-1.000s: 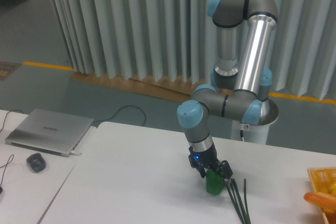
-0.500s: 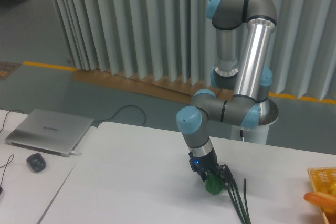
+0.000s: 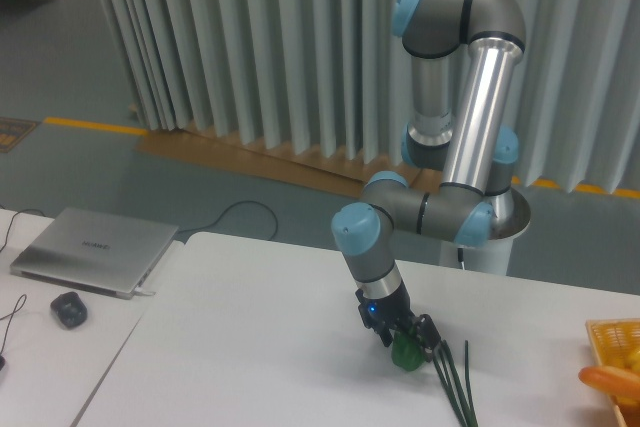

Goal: Place the green peppers in a basket
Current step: 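Close the gripper on the green pepper's stem end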

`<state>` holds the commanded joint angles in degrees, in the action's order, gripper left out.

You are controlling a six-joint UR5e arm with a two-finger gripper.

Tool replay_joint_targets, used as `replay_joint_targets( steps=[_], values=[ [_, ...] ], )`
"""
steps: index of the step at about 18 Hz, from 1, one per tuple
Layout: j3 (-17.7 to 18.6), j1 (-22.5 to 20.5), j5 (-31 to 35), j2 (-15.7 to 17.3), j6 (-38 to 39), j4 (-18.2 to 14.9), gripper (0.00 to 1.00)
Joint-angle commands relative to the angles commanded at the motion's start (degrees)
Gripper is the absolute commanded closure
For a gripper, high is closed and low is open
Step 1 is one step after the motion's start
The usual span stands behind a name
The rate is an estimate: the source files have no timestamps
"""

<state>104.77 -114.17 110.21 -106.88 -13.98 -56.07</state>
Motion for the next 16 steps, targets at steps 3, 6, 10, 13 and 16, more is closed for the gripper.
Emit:
replay_joint_targets(
  steps=[3,6,10,13,16],
  values=[
    [0.87,0.18,0.0,-0.17,-0.79,-0.09,0.18],
    [1.32,0.0,0.44,-0.87,-1.4,-0.09,0.23],
    [1.41,0.0,1.32,-2.1,-1.49,0.09,0.25],
    [1.49,0.0,1.41,-2.19,-1.41,0.0,0.36],
    [1.85,-0.09,1.49,-2.02,-1.49,0.0,0.4]
  ],
)
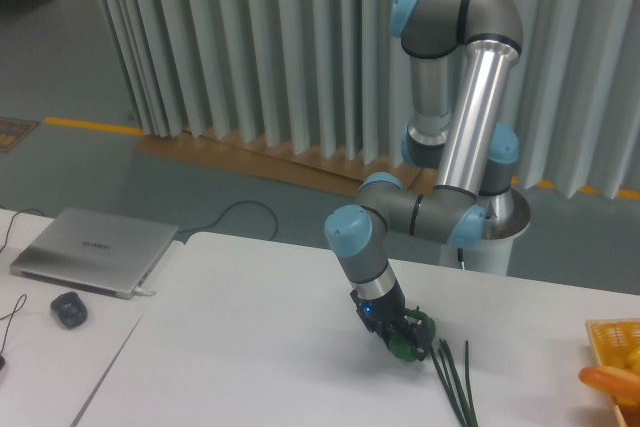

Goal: Place the green peppers in a basket
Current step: 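Close the gripper on the green pepper's stem end, then lift the pepper and carry it toward the orange basket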

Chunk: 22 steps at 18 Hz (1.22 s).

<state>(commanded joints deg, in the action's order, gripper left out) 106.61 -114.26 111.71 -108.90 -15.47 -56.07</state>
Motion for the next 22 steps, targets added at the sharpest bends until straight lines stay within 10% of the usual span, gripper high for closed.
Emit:
replay_joint_targets(
  steps=[9,22],
  values=[
    [-1.32,-1.4,-0.17,0.53,-0.18,-0.09,0.4],
    [-4.3,-17.83,-2.1,7.73,-8.7,-0.53,0.4]
  ],
)
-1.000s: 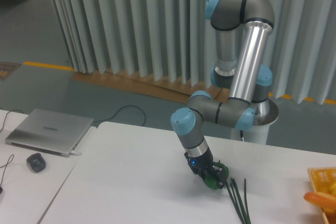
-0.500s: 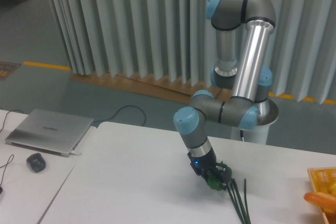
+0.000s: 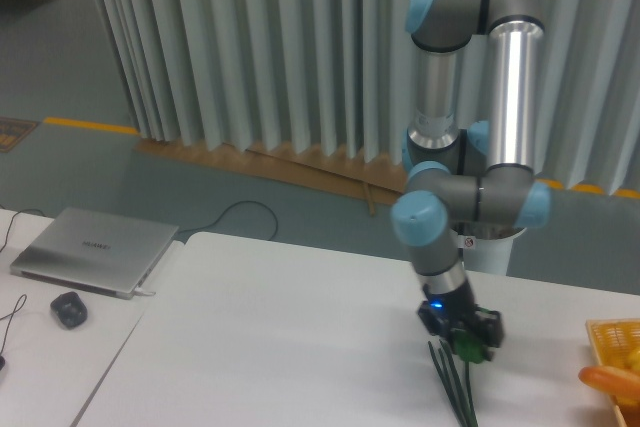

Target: Place the green peppers in a basket

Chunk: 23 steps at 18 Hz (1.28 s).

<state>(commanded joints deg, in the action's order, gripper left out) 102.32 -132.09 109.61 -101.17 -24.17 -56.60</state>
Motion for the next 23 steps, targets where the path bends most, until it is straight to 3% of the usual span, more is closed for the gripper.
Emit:
replay_joint_targets(
  steps=[2,6,11,16,23],
  values=[
    [-2.2,-2.98,-3.33,0.79,-0.53,-0.26,0.4],
    [-2.82,-6.68,-7.21,3.87,-2.63,-0.53,0.4],
    [-3.09,-13.44,-8.18,3.88,-5.53,-0.62,0.4],
    [-6.16,-17.58,-8.01,0.63,-5.97,-0.53,0.4],
    [-7.48,-23.38,-8.27,-2.63,-15.62,-0.44,0.4]
  ],
)
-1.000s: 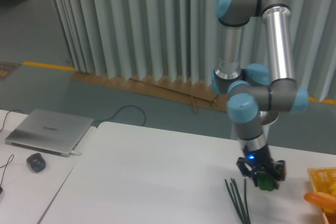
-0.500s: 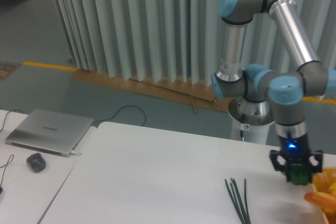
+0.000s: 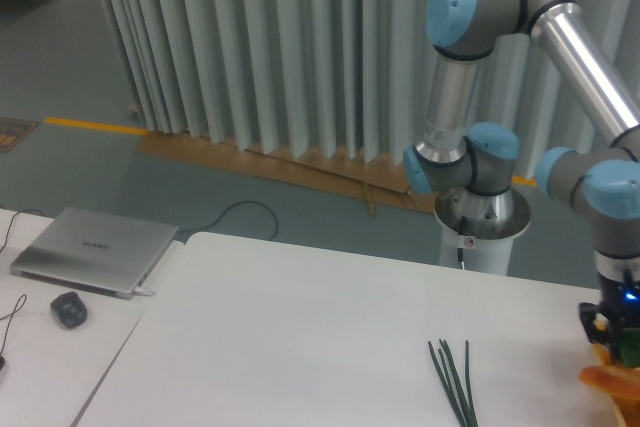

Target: Place the green peppers in a basket

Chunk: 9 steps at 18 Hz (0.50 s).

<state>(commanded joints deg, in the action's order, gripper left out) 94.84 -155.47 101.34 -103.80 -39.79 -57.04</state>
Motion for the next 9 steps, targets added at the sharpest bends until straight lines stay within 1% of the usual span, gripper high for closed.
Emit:
replay_joint_targets(
  steps=[4,7,9],
  values=[
    [-0.44,-3.6,-1.66,-1.93,-5.46,0.26,0.4],
    [-0.44,-6.07,-4.92,-2.2,-9.94,0.35,0.4],
    [-1.4,-6.6,-5.19,-3.34,-11.97,0.53,0.4]
  ],
)
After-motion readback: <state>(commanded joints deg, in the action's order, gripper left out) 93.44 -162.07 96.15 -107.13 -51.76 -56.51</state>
